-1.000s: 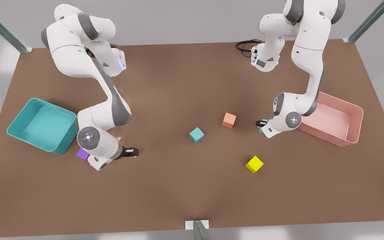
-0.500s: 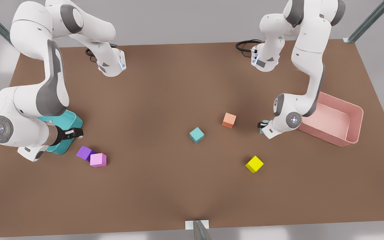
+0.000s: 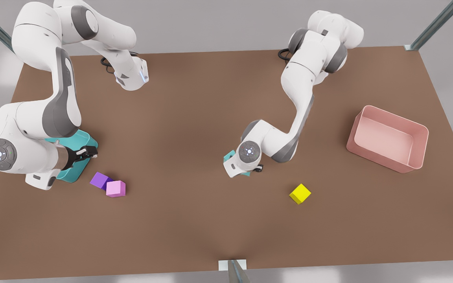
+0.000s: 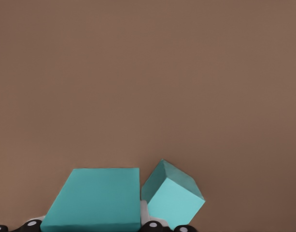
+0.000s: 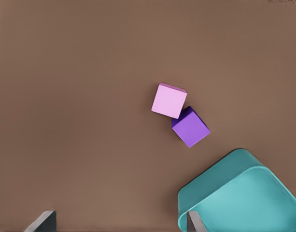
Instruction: Stack the two blue cubes on top of each other
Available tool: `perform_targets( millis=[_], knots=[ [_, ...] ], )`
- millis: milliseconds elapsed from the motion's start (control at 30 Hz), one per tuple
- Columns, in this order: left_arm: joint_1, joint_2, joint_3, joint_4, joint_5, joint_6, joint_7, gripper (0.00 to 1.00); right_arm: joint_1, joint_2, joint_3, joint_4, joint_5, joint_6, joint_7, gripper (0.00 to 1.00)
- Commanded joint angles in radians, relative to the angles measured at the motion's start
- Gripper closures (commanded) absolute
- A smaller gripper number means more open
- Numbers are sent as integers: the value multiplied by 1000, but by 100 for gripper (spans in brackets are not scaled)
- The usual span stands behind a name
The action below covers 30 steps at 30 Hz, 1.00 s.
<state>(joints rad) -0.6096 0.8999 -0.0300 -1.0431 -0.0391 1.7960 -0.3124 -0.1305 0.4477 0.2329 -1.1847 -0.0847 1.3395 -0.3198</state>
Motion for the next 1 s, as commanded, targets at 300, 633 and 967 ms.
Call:
perform_targets(
  millis=[300, 633, 967],
  knots=[
    [-94, 5, -47, -20, -68, -12, -606, 51, 0, -1, 0, -1, 0, -3, -127, 0],
    [-75, 16, -44, -38, -64, -20, -605, 51, 2, 2, 0, -1, 0, -3, -122, 0],
    [-64, 16, -45, -49, -67, -38, -603, 47, 8, 3, 2, -7, 0, -3, -114, 0]
  ],
)
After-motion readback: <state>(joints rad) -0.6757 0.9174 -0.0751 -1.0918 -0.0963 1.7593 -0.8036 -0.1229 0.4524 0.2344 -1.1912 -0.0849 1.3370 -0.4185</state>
